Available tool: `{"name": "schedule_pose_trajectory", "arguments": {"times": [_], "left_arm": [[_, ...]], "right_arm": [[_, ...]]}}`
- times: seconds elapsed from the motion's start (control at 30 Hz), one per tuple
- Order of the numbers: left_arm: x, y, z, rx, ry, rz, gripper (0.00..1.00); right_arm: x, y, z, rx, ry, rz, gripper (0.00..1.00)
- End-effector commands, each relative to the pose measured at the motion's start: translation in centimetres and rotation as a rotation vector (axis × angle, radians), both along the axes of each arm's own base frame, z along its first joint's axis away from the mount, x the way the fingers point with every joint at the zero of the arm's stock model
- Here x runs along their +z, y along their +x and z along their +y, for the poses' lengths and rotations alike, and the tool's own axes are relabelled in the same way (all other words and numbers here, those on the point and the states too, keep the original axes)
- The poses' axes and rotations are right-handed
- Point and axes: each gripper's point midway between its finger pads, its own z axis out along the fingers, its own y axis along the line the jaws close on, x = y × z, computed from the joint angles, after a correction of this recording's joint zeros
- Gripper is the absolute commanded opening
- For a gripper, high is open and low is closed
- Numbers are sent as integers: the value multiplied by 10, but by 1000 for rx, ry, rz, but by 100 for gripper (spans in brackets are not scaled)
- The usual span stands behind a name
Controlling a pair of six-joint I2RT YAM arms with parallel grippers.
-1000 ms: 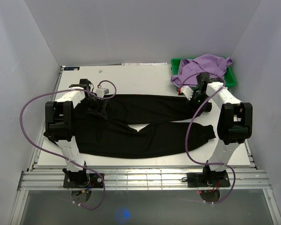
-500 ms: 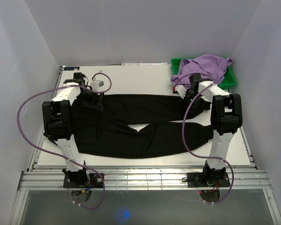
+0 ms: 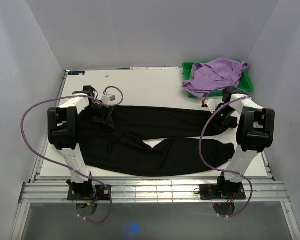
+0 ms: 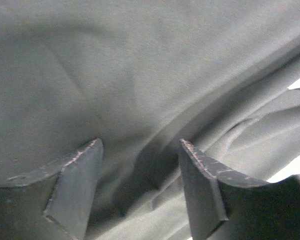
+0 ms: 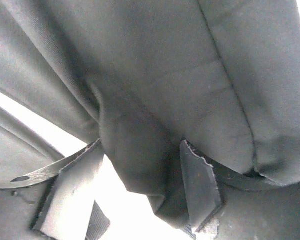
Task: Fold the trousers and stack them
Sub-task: Flatten the trousers out
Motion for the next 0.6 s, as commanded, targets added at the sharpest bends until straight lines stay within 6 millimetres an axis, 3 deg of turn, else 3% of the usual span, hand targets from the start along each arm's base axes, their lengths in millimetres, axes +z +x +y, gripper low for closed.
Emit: {"name": "schedule_pose_trajectory", "arguments": {"times": [0.0,0.1,0.13,0.2,0.23,0.27,0.33,0.37,0.4,0.47,0.57], "left_arm": [[24,3,-7,-28,-30,-37,74],[54,26,2,-49,6,-126,82],[80,50,12,-42,18,-216,84],[100,68,28,-75,23,-287,98],[125,91,49,-42,55,-375,98],[134,101,58,-45,66,-413,98],[135,119,88,-55,100,-451,98],[152,136,101,-49,136,-515,98],[138,144,111,-60,154,-497,98],[142,160,134,-44,200,-536,89],[133,167,161,-46,154,-570,80]], "right_arm": [[34,12,12,24,67,-8,70],[67,34,15,29,103,-71,74],[88,54,10,42,98,-142,74],[100,69,3,52,87,-186,75],[106,81,-3,73,73,-217,75],[107,85,-7,83,62,-223,75],[104,95,-16,102,27,-223,74],[102,98,-18,125,19,-223,74],[101,101,-17,140,27,-221,74],[93,104,-15,162,41,-197,73],[79,110,-16,212,42,-181,72]]}}
